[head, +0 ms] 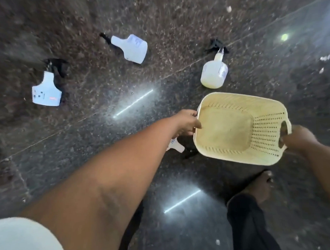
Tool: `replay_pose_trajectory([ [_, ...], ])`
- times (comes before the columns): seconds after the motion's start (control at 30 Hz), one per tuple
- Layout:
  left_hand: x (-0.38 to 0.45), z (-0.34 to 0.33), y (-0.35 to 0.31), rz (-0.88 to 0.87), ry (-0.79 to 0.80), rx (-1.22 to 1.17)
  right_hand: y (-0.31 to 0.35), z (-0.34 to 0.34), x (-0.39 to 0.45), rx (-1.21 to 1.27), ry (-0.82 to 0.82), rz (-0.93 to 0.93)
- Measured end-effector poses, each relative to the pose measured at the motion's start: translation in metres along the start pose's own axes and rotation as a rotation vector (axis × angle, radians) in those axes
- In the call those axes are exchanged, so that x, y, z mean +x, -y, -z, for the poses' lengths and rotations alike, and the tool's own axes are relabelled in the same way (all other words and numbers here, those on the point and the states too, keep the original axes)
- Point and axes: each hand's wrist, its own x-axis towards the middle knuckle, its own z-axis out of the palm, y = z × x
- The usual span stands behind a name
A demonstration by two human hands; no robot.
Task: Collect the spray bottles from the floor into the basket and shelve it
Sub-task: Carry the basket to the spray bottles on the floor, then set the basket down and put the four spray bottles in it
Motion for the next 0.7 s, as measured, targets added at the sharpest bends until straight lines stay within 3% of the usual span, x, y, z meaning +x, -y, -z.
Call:
replay_pose_trajectory([
  [0.07, 0.006, 0.007, 0.009, -0.012, 0.034, -0.015, 0.001, -0.009, 0.003, 0.029, -0.02, -0.007],
  [0.33, 0.026, -0.003, 0.025, -0.147, -0.039, 0.322, 0.006, -0.014, 0.013, 0.149, -0.014, -0.105],
  [0.47, 0.031, 0.012, 0.044, -0.174, -0.193, 0.877, 0.028, -0.001, 0.015, 0.154, -0.142, -0.11],
  [0.57, 0.032, 0.022, 0.072, -0.175, -0.194, 1.353, 0.064, 0.011, 0.031, 0.113, -0.272, 0.1],
  [0.7, 0.046, 0.023, 0.098, -0.125, -0.128, 1.772, 0.131, 0.027, 0.062, 0.107, -0.266, 0.346],
])
